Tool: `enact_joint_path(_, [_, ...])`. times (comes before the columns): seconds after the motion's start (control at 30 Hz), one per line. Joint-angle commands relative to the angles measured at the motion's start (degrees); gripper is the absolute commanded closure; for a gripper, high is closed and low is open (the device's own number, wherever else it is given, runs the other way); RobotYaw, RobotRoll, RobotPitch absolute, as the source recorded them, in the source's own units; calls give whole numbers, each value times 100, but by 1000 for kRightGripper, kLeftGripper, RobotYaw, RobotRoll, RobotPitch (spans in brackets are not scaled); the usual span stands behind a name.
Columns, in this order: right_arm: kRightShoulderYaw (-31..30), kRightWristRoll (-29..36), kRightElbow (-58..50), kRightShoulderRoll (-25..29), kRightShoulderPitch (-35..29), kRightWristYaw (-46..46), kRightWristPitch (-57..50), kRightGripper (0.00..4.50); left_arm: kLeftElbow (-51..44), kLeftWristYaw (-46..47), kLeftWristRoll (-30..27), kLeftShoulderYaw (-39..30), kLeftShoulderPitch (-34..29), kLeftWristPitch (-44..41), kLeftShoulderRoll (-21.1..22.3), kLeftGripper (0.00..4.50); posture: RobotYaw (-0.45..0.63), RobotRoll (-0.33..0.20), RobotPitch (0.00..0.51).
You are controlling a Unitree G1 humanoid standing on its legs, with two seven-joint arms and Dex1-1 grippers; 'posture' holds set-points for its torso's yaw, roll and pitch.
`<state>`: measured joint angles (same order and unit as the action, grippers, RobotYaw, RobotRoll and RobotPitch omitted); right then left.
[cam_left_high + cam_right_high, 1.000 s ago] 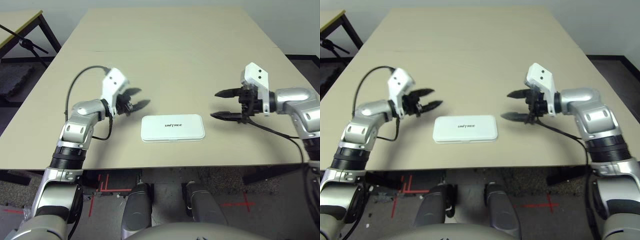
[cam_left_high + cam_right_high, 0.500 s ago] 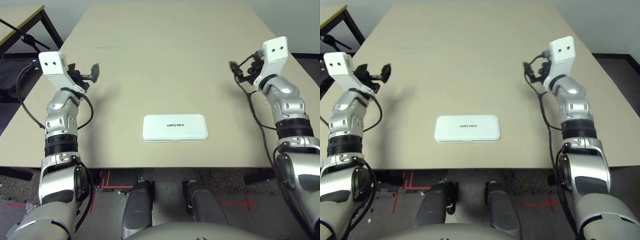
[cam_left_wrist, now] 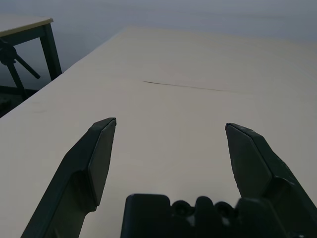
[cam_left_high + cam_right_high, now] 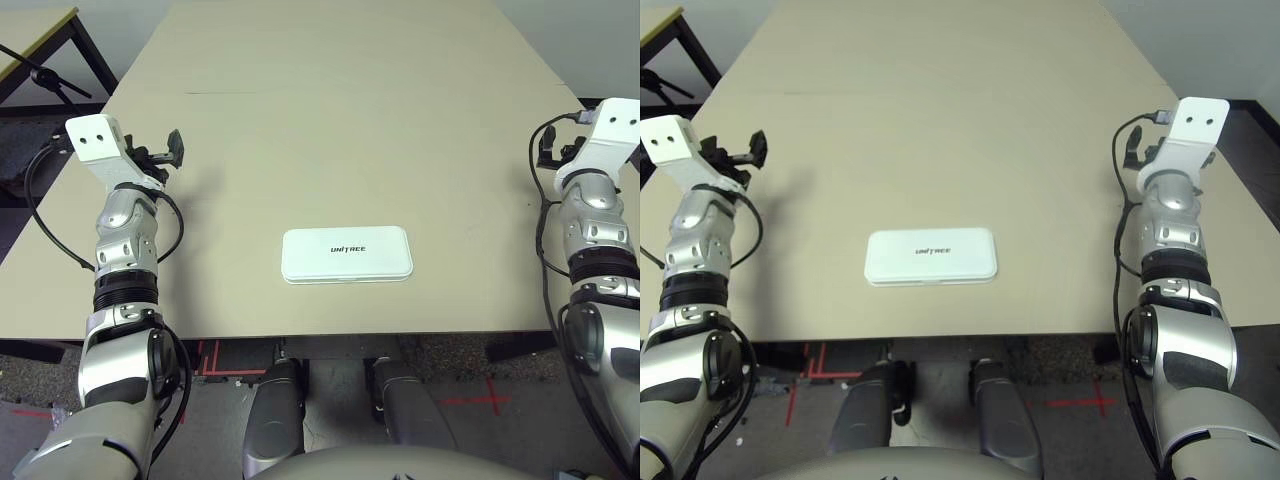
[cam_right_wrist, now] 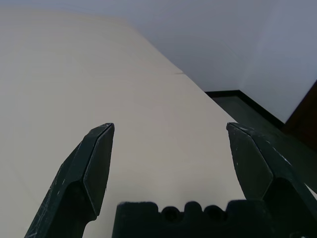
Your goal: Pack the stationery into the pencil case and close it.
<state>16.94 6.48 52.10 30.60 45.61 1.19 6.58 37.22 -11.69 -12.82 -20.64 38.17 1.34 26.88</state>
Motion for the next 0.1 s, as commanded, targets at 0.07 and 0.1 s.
enact_joint_path(0.07, [-22, -14, 80, -64, -148, -123, 105, 0, 21, -3, 60, 88, -61, 17, -9, 47, -33, 0, 154])
enact_joint_path(0.1, [-51, -35, 77, -69, -152, -161, 131, 0, 13, -15, 57, 102, -57, 19, -9, 47, -36, 0, 149])
